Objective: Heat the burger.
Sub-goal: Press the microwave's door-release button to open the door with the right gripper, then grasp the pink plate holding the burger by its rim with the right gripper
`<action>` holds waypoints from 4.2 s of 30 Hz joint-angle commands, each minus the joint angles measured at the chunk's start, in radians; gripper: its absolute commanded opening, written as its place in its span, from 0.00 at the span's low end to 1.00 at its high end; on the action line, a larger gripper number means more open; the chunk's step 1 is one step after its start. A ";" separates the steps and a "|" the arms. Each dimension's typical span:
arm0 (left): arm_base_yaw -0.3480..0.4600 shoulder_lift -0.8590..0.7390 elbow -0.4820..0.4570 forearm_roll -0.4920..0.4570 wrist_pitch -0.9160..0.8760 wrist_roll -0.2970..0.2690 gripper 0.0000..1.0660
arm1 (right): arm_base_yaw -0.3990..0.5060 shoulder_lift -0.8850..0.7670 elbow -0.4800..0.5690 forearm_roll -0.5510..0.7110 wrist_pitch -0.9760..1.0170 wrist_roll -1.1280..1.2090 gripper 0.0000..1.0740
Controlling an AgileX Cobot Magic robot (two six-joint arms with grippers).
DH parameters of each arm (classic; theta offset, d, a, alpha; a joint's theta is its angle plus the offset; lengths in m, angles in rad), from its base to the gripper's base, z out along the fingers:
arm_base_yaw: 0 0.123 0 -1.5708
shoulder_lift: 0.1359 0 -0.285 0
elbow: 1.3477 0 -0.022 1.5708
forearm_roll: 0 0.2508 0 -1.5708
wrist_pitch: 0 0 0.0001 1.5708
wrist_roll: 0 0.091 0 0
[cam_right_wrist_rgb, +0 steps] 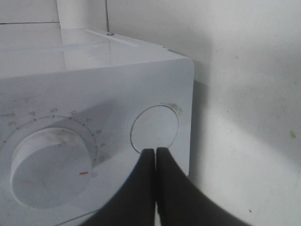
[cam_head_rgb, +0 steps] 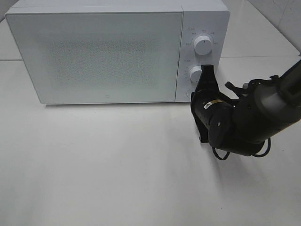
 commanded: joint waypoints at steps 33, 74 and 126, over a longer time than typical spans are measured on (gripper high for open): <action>-0.004 -0.016 0.004 -0.001 -0.001 0.000 0.92 | -0.048 0.091 -0.158 0.020 -0.104 0.037 0.00; -0.004 -0.016 0.004 -0.001 -0.001 0.000 0.92 | -0.069 0.099 -0.209 -0.063 -0.197 0.029 0.00; -0.004 -0.016 0.004 -0.001 -0.001 0.000 0.92 | 0.034 -0.399 0.125 -0.038 0.828 -1.440 0.01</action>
